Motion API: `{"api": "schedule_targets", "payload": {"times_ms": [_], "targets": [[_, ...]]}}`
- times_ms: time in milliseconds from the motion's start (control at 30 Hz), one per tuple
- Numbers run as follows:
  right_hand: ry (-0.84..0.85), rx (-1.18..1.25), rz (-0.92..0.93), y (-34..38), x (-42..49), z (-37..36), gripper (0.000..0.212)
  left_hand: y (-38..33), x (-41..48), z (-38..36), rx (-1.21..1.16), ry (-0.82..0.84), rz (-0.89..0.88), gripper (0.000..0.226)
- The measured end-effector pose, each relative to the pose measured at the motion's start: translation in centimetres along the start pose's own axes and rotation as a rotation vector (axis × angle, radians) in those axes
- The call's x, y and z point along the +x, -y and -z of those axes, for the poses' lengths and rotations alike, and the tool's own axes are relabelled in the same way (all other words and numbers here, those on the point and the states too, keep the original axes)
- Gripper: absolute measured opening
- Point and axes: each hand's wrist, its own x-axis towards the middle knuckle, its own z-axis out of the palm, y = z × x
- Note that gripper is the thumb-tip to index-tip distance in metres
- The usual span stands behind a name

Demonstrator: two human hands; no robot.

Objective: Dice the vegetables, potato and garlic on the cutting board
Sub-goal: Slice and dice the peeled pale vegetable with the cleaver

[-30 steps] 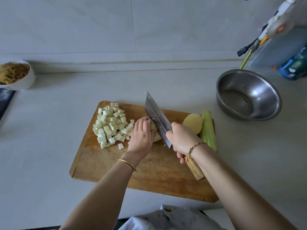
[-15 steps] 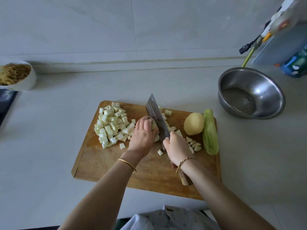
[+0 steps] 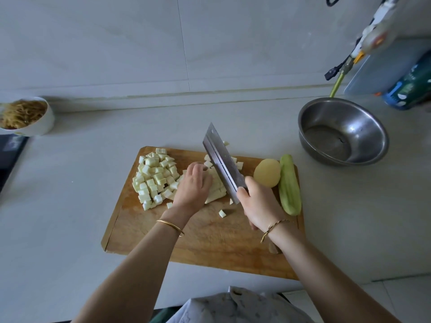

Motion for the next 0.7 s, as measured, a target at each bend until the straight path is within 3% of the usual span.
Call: {"api": "schedule_targets", "payload": {"times_ms": [133, 233, 300, 367, 467, 533, 700], "targets": [[-0.156, -0.295, 0.113, 0.6, -0.1, 0.8, 0.032, -0.3, 0.6, 1.5, -0.018, -0.093, 0.045, 0.029], [-0.234, -0.465, 0.161, 0.5, 0.0, 0.9, 0.023, -1.1, 1.2, 3.7, -0.245, -0.513, 0.205, 0.024], [-0.272, -0.501, 0.200, 0.3, 0.2, 0.7, 0.027, -1.7, 1.3, 5.2, -0.350, -0.689, 0.185, 0.024], [-0.298, -0.502, 0.243, 0.4, 0.4, 0.5, 0.029, -2.3, 1.3, 6.2, -0.303, -0.645, 0.047, 0.031], [-0.313, -0.483, 0.294, 0.8, 0.6, 0.2, 0.027, -3.2, 0.9, 6.5, 0.079, -0.364, -0.114, 0.058], [-0.336, -0.483, 0.316, 0.9, 0.7, 0.0, 0.028, -3.4, 0.7, 6.2, 0.336, -0.217, -0.130, 0.071], [-0.413, -0.430, 0.359, 0.9, 0.8, -0.6, 0.037, -4.4, 0.6, 5.1, 0.632, -0.109, -0.127, 0.081]]}}
